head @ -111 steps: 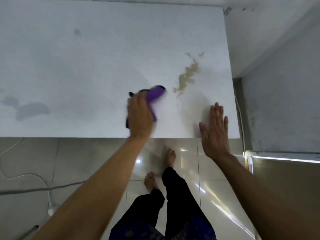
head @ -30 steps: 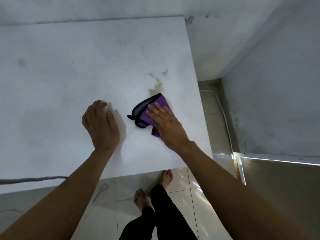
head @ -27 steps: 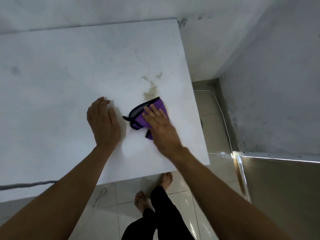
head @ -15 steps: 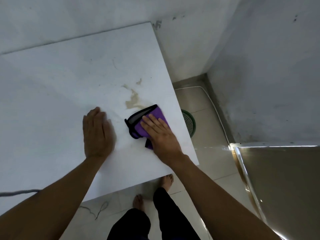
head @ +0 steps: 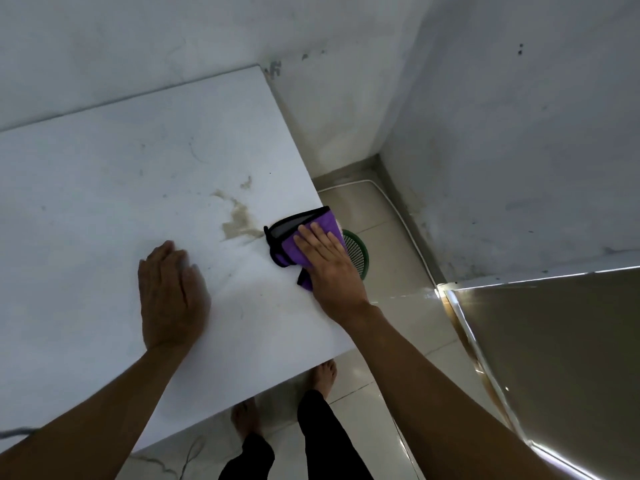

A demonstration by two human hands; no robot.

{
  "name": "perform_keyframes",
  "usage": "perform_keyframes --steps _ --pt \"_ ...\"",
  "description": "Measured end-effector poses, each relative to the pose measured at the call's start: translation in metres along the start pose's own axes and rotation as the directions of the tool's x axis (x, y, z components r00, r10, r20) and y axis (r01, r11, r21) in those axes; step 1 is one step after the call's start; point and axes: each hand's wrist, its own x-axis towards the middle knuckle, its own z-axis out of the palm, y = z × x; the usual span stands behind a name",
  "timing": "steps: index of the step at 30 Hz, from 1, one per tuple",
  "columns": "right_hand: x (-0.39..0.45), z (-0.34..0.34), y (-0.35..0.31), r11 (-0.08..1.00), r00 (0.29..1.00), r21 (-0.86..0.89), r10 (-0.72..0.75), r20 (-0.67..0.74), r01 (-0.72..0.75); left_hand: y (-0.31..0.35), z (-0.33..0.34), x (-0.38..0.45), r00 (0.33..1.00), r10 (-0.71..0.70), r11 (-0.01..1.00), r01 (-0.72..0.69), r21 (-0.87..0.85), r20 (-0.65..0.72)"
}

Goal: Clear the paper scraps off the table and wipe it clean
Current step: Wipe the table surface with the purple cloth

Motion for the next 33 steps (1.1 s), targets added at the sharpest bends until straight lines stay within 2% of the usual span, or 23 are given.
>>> perform_keyframes --steps 7,10,12,17,20,22,26,29,31,33 --pt "0.010 -0.002 0.013 0.989 0.989 -0.015 0.148 0.016 -0.147 -0.002 -0.002 0.002 1.000 -0.008 1.000 0.008 0.004 0.022" --pt "0.016 -0.007 0.006 0.967 0.966 0.049 0.254 -0.052 -0.252 -0.003 -0.002 0.003 1.000 0.008 1.000 -0.008 0.002 0.027" --pt "0.021 -0.008 -0.005 0.960 0.957 0.068 0.277 -0.089 -0.272 -0.006 -0.002 0.004 1.000 -0.001 1.000 0.001 -0.002 0.031" --pt "0.028 0.002 -0.056 0.985 0.977 0.084 0.159 -0.141 -0.148 -0.018 0.001 0.004 1.000 0.021 0.999 -0.020 -0.037 0.008" --pt "0.016 0.017 -0.103 0.990 0.982 0.102 0.107 -0.156 -0.092 -0.018 0.000 0.005 1.000 -0.019 0.981 0.020 -0.194 0.004" --pt "0.005 0.037 -0.140 0.993 0.986 0.119 0.039 -0.163 -0.020 -0.035 -0.016 0.008 1.000 0.016 0.967 -0.016 -0.255 0.000" --pt "0.002 0.080 -0.196 0.991 0.992 0.097 -0.080 -0.101 0.090 -0.107 -0.054 0.032 0.994 0.100 0.987 -0.104 -0.120 -0.041" --pt "0.029 0.109 -0.224 0.978 0.974 0.029 -0.210 0.082 0.208 -0.159 -0.066 0.050 0.998 0.043 0.997 -0.045 -0.056 -0.035" --pt "0.054 0.123 -0.228 0.965 0.958 -0.070 -0.240 0.156 0.253 -0.173 -0.063 0.050 0.998 0.054 0.997 -0.055 -0.049 -0.021" --pt "0.077 0.131 -0.216 0.958 0.962 -0.147 -0.225 0.152 0.247 -0.174 -0.058 0.049 0.996 0.091 0.996 -0.091 -0.009 0.014"
